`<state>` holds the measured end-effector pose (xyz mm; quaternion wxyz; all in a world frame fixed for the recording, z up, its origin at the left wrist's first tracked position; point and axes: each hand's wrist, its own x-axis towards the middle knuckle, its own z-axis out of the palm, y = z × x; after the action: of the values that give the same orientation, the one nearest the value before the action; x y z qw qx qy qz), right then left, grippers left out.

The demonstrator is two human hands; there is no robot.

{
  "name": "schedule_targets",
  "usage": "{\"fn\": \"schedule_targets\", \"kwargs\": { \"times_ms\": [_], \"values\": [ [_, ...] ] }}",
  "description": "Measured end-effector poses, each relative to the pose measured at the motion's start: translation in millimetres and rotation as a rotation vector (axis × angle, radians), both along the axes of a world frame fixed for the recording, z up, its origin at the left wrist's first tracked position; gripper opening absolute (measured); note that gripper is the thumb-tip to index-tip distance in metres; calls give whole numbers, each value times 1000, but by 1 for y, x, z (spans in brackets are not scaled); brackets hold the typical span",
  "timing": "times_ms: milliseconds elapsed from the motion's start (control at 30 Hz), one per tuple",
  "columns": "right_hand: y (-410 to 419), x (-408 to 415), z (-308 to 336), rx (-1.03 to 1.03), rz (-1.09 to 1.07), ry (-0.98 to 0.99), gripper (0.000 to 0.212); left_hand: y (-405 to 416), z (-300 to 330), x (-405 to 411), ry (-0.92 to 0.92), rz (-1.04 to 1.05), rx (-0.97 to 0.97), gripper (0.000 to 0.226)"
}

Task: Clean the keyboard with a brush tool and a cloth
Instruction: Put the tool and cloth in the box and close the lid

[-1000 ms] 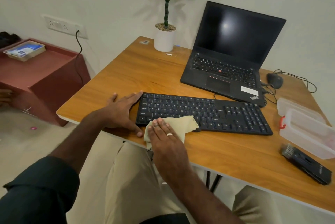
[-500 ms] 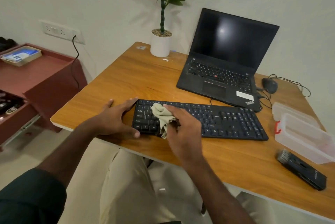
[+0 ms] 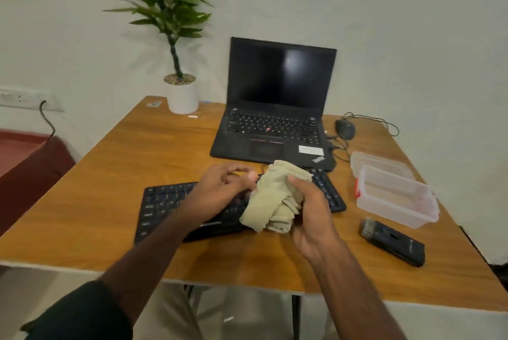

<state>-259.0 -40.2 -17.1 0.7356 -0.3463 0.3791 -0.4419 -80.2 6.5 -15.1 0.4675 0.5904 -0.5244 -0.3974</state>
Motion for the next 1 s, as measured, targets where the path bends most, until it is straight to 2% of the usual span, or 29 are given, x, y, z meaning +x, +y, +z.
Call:
{"fn": "schedule_targets", "kwargs": {
  "times_ms": [67, 167, 300, 433, 500, 533, 633, 700, 733, 800, 833, 933, 1000],
  "values": [
    [-8, -19, 3, -68, -82, 25, 25, -22, 1, -26, 44, -164, 66, 54],
    [-29, -59, 10, -173, -303, 221, 24, -56, 2, -57, -113, -317, 111, 58],
    [-66, -135, 27, -214, -502, 420, 30, -105, 9, -92, -319, -353, 93, 48],
    [-99, -195, 39, -223, -635, 560, 12, -151, 11, -129, -428, -320, 2, 38],
    [-113, -208, 39, -228, -651, 652, 13, -167, 10, -147, -470, -331, -26, 38],
    [-119, -210, 38, -214, -638, 644, 13, -173, 10, -154, -494, -343, -34, 38],
    [-133, -202, 35, -115, -569, 416, 17, -183, 5, -167, -518, -366, -43, 42],
    [-136, -194, 29, -94, -556, 422, 17, -186, 1, -170, -516, -370, -52, 43],
    [-138, -193, 24, -150, -554, 599, 13, -187, 0, -170, -520, -370, -57, 43],
    [-142, -196, 13, -358, -466, 1167, 18, -190, -2, -169, -522, -358, -60, 40],
    [-143, -198, 8, -429, -402, 1390, 20, -190, -3, -168, -516, -345, -62, 37],
    [-147, -202, 4, -487, -216, 1710, 22, -193, -4, -167, -504, -312, -77, 32],
    [-150, -206, 4, -510, -167, 1795, 20, -195, -6, -168, -501, -310, -75, 30]
  ]
}}
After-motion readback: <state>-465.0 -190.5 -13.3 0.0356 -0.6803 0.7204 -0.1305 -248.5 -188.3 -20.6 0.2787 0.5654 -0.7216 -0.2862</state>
